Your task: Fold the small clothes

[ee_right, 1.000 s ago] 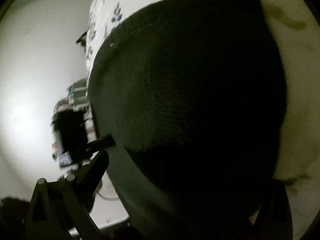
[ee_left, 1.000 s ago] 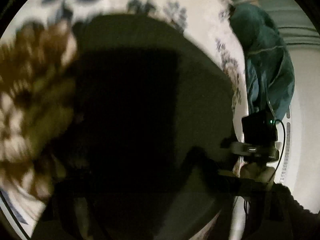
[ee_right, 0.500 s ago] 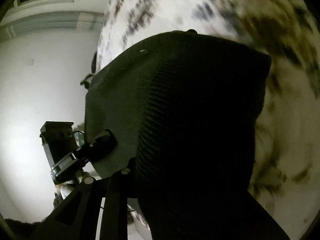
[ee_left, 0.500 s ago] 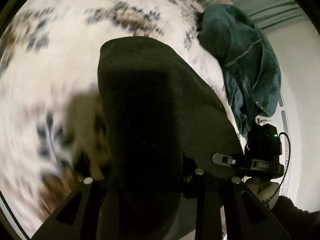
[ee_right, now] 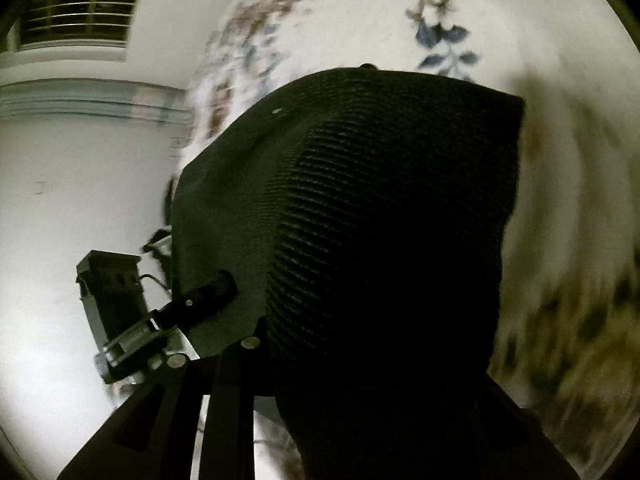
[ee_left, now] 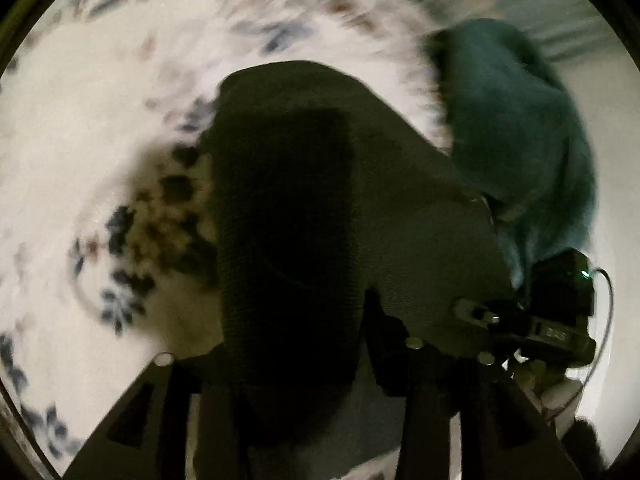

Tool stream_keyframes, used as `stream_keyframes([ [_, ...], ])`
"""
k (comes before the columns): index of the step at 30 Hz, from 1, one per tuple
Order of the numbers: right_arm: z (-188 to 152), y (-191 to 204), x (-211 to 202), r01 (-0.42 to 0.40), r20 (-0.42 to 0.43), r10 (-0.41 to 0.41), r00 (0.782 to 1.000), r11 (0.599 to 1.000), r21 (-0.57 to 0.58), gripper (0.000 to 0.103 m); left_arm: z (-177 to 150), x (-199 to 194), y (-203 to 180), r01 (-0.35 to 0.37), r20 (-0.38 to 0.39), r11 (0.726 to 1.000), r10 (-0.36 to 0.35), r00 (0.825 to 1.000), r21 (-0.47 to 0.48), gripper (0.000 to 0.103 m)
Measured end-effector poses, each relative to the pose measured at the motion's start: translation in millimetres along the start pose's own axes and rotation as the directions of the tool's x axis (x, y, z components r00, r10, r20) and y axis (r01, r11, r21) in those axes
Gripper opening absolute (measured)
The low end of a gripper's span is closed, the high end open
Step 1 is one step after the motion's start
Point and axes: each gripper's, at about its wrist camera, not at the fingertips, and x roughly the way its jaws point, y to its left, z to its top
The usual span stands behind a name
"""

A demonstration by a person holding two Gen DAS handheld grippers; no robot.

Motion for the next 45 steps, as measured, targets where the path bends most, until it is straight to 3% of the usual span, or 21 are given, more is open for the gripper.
stream_keyframes([
  [1,11,-12,2,0.082,-0.012,-0.081,0.997,0.996,0.039,0.040,5,9,8,-0.043,-0.022,0.999,0.043,0.999,-0.015,0.040],
  [3,17,-25,-2,0.197,-0.002,-0.197,0.980,0.979,0.056,0.052,6,19,14,-0.109,-0.033,0.994,0.109,0.994,-0.012,0.060],
  [5,13,-34,-11,0.228,0.026,-0.229,0.973,0.973,0.039,0.069,-2,14,8,-0.136,0.026,0.990,0.136,0.990,0.024,0.078],
  [6,9,-36,-15,0.272,0.038,-0.273,0.961,0.962,0.021,0.088,-8,11,2,-0.169,0.044,0.985,0.167,0.985,0.042,0.081],
  [7,6,-37,-16,0.322,0.052,-0.322,0.945,0.947,0.007,0.099,-12,10,-2,-0.192,0.053,0.980,0.189,0.981,0.051,0.085],
  [9,-10,-33,-20,0.453,0.093,-0.450,0.888,0.891,-0.021,0.100,-27,4,-16,-0.272,0.097,0.959,0.264,0.960,0.082,0.089],
  [12,-36,-20,-23,0.575,0.148,-0.564,0.812,0.817,-0.037,0.103,-49,-4,-34,-0.390,0.173,0.913,0.367,0.914,0.118,0.090],
  [15,-65,0,-32,0.672,0.221,-0.647,0.730,0.739,-0.055,0.103,-62,-13,-42,-0.454,0.216,0.884,0.425,0.879,0.109,0.098],
  [17,-80,16,-42,0.705,0.266,-0.671,0.692,0.707,-0.049,0.103,-73,-24,-47,-0.474,0.229,0.875,0.444,0.866,0.097,0.100],
  [20,-96,47,-58,0.732,0.322,-0.687,0.652,0.681,-0.028,0.103,-84,-43,-64,-0.480,0.250,0.873,0.447,0.859,0.090,0.100],
  [26,-138,106,-121,0.756,0.402,-0.690,0.602,0.654,-0.011,0.103,-126,-112,-118,-0.486,0.323,0.869,0.436,0.840,0.090,0.100],
  [31,-207,166,-210,0.759,0.489,-0.656,0.575,0.651,-0.020,0.103,-176,-188,-172,-0.495,0.397,0.864,0.424,0.814,0.093,0.100],
  [33,-236,191,-245,0.752,0.520,-0.632,0.575,0.658,-0.032,0.103,-200,-221,-194,-0.495,0.425,0.864,0.415,0.804,0.092,0.100],
  [36,-281,227,-296,0.762,0.579,-0.605,0.546,0.646,-0.044,0.103,-233,-267,-223,-0.502,0.460,0.860,0.412,0.787,0.089,0.100],
  [42,-380,296,-402,0.748,0.683,-0.515,0.519,0.661,-0.069,0.103,-305,-354,-278,-0.510,0.535,0.857,0.396,0.746,0.077,0.100],
  [45,-426,325,-444,0.747,0.728,-0.469,0.501,0.658,-0.090,0.103,-343,-392,-303,-0.496,0.566,0.866,0.373,0.735,0.073,0.100],
])
